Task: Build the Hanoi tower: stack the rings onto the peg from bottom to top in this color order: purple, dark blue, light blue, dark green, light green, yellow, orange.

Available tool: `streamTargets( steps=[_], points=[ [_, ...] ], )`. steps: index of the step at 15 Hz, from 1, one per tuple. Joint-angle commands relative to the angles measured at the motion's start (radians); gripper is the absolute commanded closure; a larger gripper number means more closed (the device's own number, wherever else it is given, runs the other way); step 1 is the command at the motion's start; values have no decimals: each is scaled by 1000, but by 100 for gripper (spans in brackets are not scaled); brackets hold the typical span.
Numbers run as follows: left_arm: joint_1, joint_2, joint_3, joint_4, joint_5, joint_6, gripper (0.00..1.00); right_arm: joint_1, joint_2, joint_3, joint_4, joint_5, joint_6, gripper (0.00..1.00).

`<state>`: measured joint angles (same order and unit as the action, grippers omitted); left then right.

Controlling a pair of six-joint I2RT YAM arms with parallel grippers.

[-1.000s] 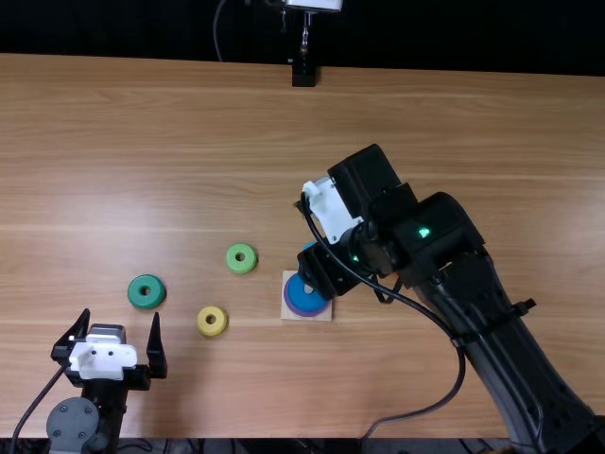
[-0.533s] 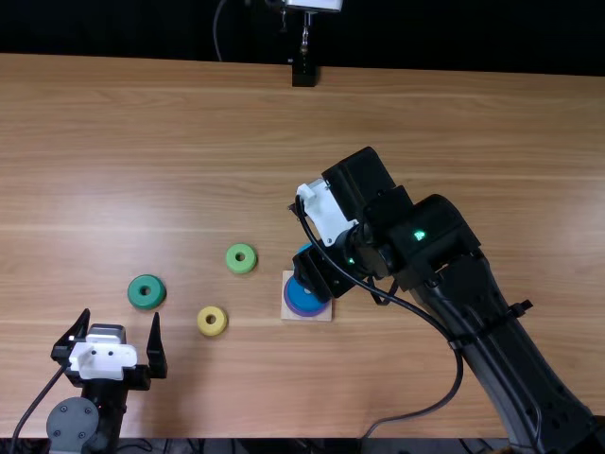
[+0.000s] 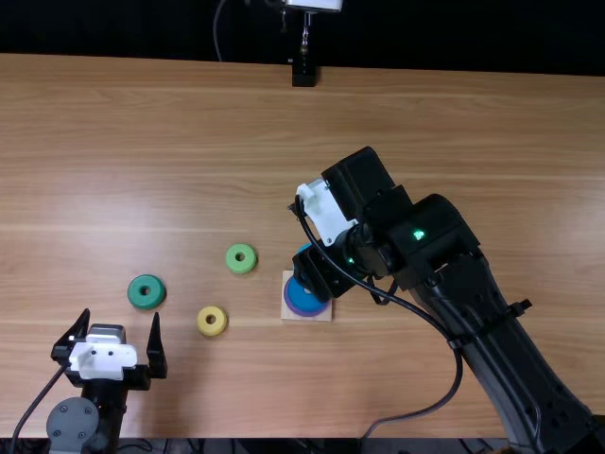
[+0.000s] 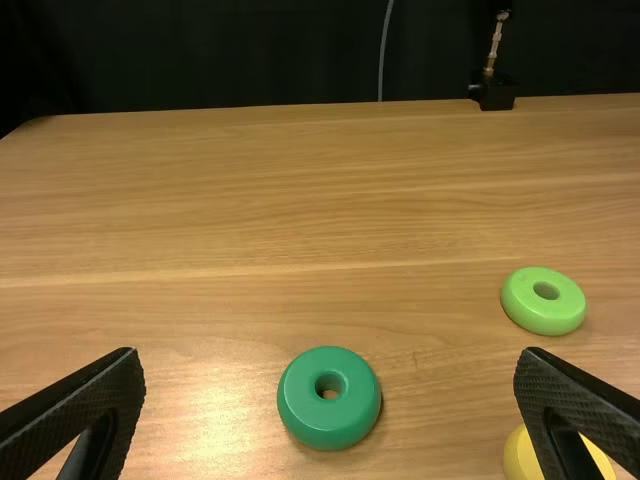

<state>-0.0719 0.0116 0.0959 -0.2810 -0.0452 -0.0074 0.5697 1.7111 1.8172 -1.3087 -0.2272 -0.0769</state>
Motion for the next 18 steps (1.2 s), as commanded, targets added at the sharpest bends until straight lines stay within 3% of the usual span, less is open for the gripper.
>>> streamTargets(
  steps=[1,18],
  points=[
    [0,-12,-55,-12,-6,-7,0,2,33,-12,4,-14,0,100],
    [0,-12,-55,-12,-6,-7,0,-25,65,-9,6,-14,-2,100]
  ],
)
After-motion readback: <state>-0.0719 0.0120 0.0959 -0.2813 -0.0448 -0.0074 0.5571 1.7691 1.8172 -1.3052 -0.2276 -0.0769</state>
